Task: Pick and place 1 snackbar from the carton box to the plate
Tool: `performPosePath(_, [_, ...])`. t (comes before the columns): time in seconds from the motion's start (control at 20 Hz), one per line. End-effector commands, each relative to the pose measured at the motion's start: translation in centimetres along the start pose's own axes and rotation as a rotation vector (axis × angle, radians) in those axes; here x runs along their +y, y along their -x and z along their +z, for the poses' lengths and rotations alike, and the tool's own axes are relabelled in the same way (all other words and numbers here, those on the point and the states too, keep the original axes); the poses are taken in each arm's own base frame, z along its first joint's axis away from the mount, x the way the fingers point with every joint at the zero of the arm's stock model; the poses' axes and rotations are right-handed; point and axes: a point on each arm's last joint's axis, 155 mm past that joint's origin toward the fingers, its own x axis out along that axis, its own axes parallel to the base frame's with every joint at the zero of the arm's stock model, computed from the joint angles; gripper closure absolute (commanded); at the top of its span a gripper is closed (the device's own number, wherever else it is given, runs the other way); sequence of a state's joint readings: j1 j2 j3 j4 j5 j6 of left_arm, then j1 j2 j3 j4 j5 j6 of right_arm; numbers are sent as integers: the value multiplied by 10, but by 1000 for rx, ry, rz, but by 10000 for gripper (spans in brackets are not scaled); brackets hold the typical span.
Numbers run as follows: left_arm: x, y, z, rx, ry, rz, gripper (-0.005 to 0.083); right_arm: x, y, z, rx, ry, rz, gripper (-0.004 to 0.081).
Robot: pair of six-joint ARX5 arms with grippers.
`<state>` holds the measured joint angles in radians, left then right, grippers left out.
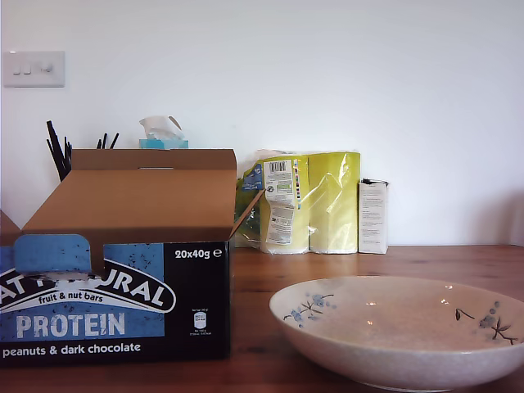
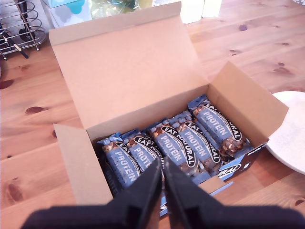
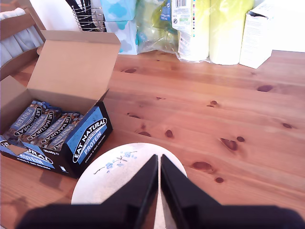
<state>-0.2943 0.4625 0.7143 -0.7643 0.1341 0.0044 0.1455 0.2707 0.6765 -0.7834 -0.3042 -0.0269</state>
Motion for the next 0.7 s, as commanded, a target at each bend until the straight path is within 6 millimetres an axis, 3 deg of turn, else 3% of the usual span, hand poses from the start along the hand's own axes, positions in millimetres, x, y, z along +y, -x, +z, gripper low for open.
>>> performPosePath(0.0, [-11,-3,3,-16,0,-61,793,0,-3,-2,1,-2,6,783])
performPosePath(0.4, [-16,-3,6,-28,-2,-89,793,0,-3,-1,-1,-1,6,783])
performPosePath(0.65, [-29,-11,8,11,8,-164,793,6,10,9,26,-6,16,783])
